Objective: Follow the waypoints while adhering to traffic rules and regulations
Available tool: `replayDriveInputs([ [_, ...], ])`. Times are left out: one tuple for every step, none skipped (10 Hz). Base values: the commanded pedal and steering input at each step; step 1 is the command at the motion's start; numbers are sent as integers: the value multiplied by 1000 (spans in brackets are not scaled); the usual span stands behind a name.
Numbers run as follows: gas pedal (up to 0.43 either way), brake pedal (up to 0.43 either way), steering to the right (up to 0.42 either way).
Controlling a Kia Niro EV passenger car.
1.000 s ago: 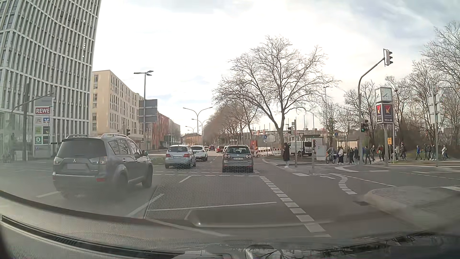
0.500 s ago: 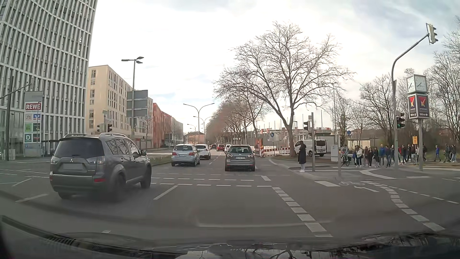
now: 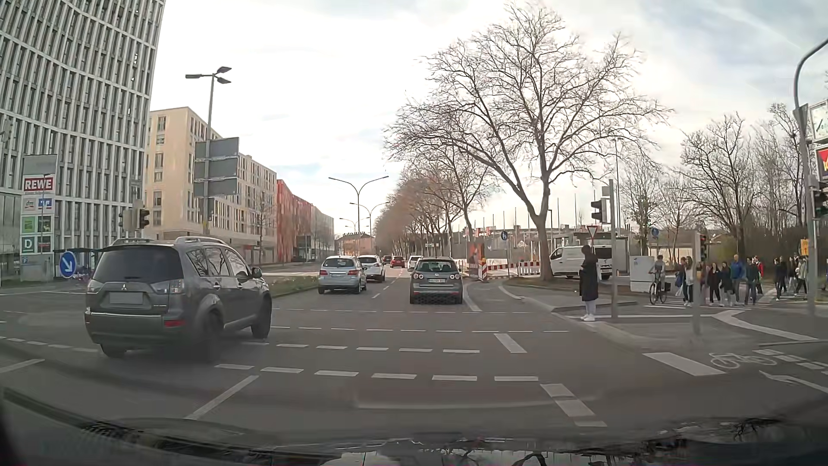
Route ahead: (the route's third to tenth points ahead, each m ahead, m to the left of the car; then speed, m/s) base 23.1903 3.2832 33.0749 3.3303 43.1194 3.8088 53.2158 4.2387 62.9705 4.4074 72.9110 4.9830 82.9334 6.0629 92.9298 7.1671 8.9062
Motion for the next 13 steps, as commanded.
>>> replayDriveInputs([
  [197, 0, -8],
  [197, 0, -7],
  [189, 0, -7],
  [189, 0, -7],
  [177, 0, -7],
  [169, 0, -7],
  [138, 0, -7],
  [130, 0, -5],
  [118, 0, -4],
  [118, 0, -1],
  [118, 0, 0],
  [118, 0, 0],
  [118, 0, 1],
])
